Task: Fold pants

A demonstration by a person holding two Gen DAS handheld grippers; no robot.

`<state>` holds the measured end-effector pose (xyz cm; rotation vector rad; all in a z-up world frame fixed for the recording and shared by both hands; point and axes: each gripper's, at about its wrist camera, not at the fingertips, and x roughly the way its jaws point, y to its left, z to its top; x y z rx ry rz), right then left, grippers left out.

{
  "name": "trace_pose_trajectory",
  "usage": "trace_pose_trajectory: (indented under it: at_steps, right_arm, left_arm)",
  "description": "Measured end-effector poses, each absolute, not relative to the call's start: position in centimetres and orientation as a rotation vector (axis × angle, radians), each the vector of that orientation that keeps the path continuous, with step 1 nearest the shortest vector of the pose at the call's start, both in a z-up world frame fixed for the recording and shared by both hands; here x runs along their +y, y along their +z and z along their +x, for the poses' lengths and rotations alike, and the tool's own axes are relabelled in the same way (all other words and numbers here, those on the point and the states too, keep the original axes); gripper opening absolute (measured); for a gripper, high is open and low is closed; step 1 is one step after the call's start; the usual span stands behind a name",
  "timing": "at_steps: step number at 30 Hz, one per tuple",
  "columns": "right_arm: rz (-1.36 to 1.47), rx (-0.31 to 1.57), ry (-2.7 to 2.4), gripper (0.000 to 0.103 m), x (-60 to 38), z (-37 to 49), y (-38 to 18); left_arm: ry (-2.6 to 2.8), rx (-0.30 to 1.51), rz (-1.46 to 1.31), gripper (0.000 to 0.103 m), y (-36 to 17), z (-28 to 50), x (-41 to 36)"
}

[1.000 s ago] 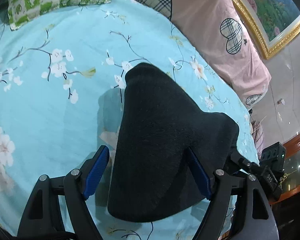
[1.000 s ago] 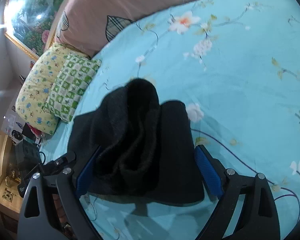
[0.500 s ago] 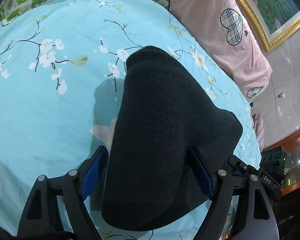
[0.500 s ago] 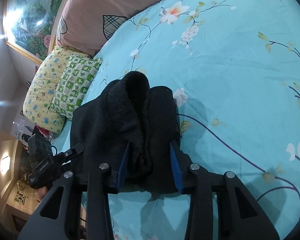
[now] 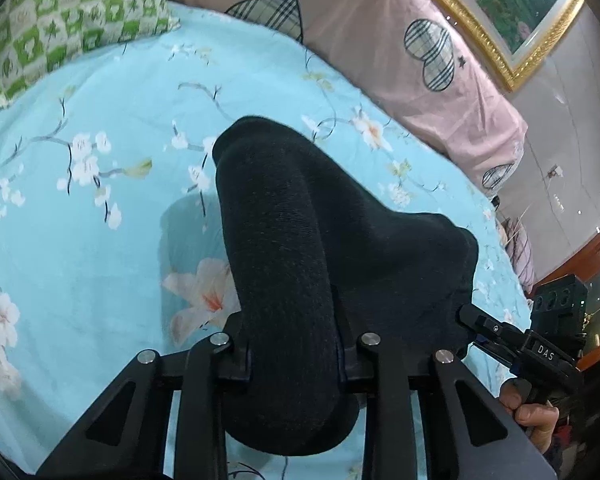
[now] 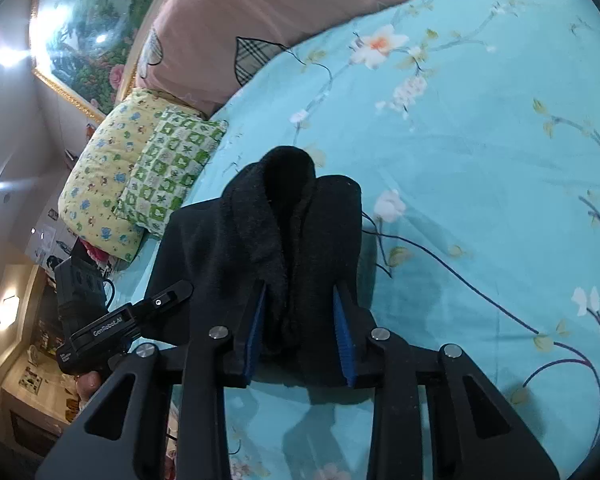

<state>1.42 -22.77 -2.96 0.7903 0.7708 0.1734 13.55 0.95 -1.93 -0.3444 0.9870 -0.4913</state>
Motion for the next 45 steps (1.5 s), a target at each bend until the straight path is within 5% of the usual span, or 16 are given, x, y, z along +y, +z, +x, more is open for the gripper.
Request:
trace_pose_trajectory:
  at_steps: [14, 24, 34, 45]
  right_arm:
    - [0.64, 0.696, 0.191, 0.032, -23.0, 8.2, 1.9]
    - [0.571, 0.78, 0.197, 0.032, -22.9, 14.2, -0.3]
    - [0.561, 0.833, 0.154, 0.055, -24.3, 14.0, -3.2]
    - [0.543, 0.779, 0.182, 0.059, -23.7, 12.6, -1.1]
  left_arm:
    - [-0.45, 0.847, -0.261, 0.025, 3.5, 18.8, 1.0]
    - [-0.403, 0.902, -0.234, 0.026, 0.3, 22.5, 1.5]
    - [-0.347, 0.933, -0.233, 0.065, -2.5, 21.8, 2.6]
    - [-0.292, 0.883, -0.198, 0.08, -1.1, 19.8, 3.2]
